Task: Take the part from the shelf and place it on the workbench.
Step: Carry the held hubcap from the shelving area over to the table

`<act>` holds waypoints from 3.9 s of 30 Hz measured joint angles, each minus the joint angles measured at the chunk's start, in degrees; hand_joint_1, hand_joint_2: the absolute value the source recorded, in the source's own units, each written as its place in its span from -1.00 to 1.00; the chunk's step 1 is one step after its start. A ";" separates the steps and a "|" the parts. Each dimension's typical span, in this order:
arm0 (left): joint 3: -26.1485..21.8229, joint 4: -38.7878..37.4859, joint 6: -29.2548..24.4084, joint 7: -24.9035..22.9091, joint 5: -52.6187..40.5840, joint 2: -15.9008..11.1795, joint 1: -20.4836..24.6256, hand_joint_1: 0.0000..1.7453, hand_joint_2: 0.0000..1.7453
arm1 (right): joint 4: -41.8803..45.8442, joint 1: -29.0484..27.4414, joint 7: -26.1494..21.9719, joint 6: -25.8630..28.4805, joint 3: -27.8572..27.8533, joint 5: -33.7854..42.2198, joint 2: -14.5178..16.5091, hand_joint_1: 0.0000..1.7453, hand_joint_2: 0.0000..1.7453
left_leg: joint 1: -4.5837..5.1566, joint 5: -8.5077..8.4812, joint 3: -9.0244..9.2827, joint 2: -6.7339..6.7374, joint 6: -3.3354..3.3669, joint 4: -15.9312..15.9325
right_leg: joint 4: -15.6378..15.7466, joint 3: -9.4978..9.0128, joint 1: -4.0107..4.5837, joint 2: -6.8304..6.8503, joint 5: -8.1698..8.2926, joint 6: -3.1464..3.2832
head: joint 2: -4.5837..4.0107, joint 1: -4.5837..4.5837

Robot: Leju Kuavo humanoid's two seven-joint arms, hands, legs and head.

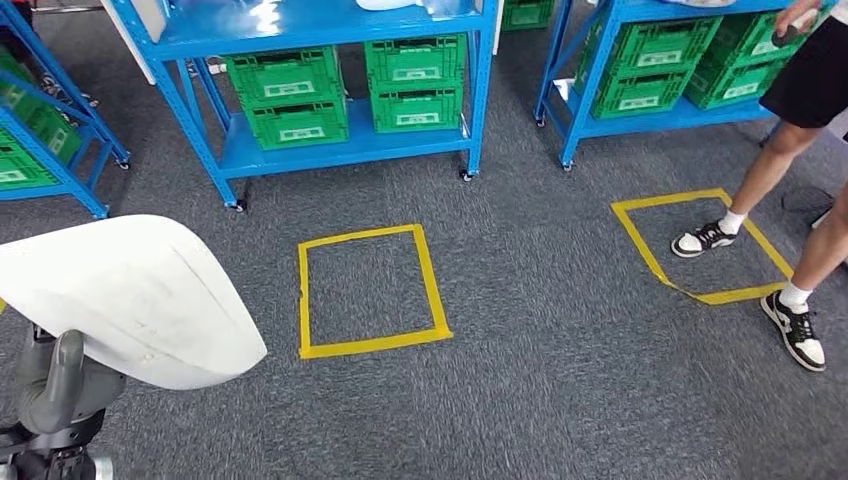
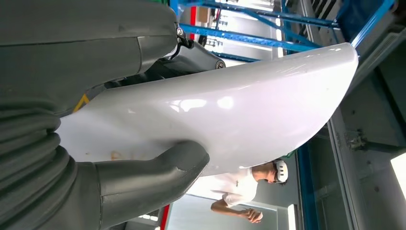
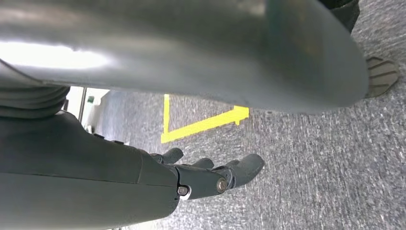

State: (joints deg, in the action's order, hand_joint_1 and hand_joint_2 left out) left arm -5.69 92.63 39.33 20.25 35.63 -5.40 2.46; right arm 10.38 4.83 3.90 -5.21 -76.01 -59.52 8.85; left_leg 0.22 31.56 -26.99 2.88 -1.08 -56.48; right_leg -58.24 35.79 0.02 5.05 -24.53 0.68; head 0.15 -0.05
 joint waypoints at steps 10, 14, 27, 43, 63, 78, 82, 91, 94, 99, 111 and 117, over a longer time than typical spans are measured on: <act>-0.46 2.04 0.27 1.75 -2.74 0.73 -3.59 1.00 1.00 | -0.01 -0.92 -1.43 -1.76 2.71 -4.18 -1.20 -1.00 -1.00 | -0.21 -2.91 -3.73 -5.67 1.84 -1.12 | -10.95 1.76 -0.43 -5.65 -6.86 -1.08 | 0.00 -0.12; -0.58 1.81 0.25 3.90 -2.30 0.04 -4.01 1.00 1.00 | -0.01 -0.83 -3.60 -2.97 4.19 -5.24 -1.96 -1.00 -1.00 | -0.30 -3.31 -4.82 -7.63 0.83 -1.82 | -0.36 -4.01 -0.21 -8.62 -4.42 -0.22 | 0.00 -0.09; -4.33 11.93 -0.85 5.79 -1.51 -0.38 -13.23 1.00 1.00 | -0.04 -0.74 -0.21 -3.49 9.34 -10.08 -0.97 -1.00 -1.00 | -1.01 -1.43 -5.30 -0.19 -1.94 -4.72 | 0.02 -3.41 -0.51 -0.22 -3.47 0.97 | 0.00 0.36; -10.41 15.14 0.22 9.03 -3.21 -1.52 -12.39 1.00 1.00 | -0.04 -0.61 -1.55 -2.36 9.06 -4.72 -1.16 -1.00 -1.00 | -0.81 -4.64 -6.28 -9.22 0.34 -2.11 | -2.26 -4.33 -0.60 -8.19 -5.69 -0.55 | 0.00 0.02; -7.86 12.06 -3.04 5.09 -1.92 -3.25 -4.97 1.00 1.00 | -0.04 0.06 -1.43 -1.37 5.89 -0.81 -0.72 -1.00 -1.00 | -0.56 -3.89 -4.82 -1.05 0.03 -0.96 | -0.47 -4.86 -0.11 2.21 -5.24 -0.27 | 0.00 0.34; -9.63 18.16 -5.12 -0.21 -6.65 -0.32 -8.48 1.00 1.00 | -0.17 -0.87 -2.04 -3.56 5.45 -3.43 -0.55 -1.00 -1.00 | -1.24 -4.44 -6.79 -10.35 -1.67 -2.17 | -0.79 -4.34 -0.77 -7.90 -4.77 0.42 | 0.00 0.04; -11.02 18.89 -4.10 1.72 -7.41 -0.77 -9.28 1.00 1.00 | -0.17 -0.94 -4.17 -2.81 5.44 -2.32 -1.13 -1.00 -1.00 | -1.08 1.59 -11.88 -3.68 -2.33 -12.82 | -0.37 -4.42 -0.59 -4.25 -4.70 1.74 | 0.00 0.45; -11.19 17.53 -3.46 6.86 -3.39 -5.30 -8.86 1.00 1.00 | -0.17 -0.32 -5.19 -3.14 6.80 -5.85 -3.90 -1.00 -1.00 | -0.40 -3.55 -5.55 1.32 -0.88 -2.23 | -0.56 -5.14 0.04 2.66 -5.40 0.49 | 0.00 0.27; -10.71 15.76 -2.38 6.46 2.60 -9.74 -8.32 1.00 1.00 | -0.17 -0.21 -3.59 -3.90 7.57 -6.38 -4.50 -1.00 -1.00 | -0.65 -4.23 -5.31 -0.97 0.04 -1.52 | -1.37 -5.32 -0.25 1.13 -6.40 -0.60 | 0.00 0.22; -6.39 10.67 -2.50 5.61 2.52 -11.43 -3.40 1.00 1.00 | -0.21 -0.91 -2.00 -4.04 7.80 -5.25 -4.72 -1.00 -1.00 | -0.84 -4.96 -5.82 -5.15 0.87 -1.45 | -15.73 1.98 -0.47 -5.07 -12.50 -0.97 | 0.00 -0.12; -2.52 8.60 -4.74 6.12 -0.81 -11.35 1.08 1.00 1.00 | -0.23 -0.87 -4.84 -4.19 8.39 -6.75 -5.07 -1.00 -1.00 | -1.03 -2.07 -9.51 -5.47 -2.02 -6.95 | 0.20 -3.77 -0.49 -5.07 -3.32 1.64 | 0.00 0.06; -1.69 7.17 -5.46 6.97 -2.25 -11.29 2.65 1.00 1.00 | -0.23 -0.54 -7.26 -4.44 8.73 -6.66 -5.33 -1.00 -1.00 | -1.46 -0.86 -11.20 -2.10 -2.89 -12.40 | 0.10 -3.87 -0.39 -0.14 -3.68 1.59 | 0.00 0.14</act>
State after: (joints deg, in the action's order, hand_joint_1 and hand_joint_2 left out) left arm -7.39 99.80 33.86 27.22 33.38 -16.69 5.11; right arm 10.14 4.28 -3.36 -9.65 -67.28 -66.18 3.52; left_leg -1.24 30.70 -38.19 0.79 -3.98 -68.88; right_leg -58.15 31.93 -0.37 4.91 -28.20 2.27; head 0.15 0.09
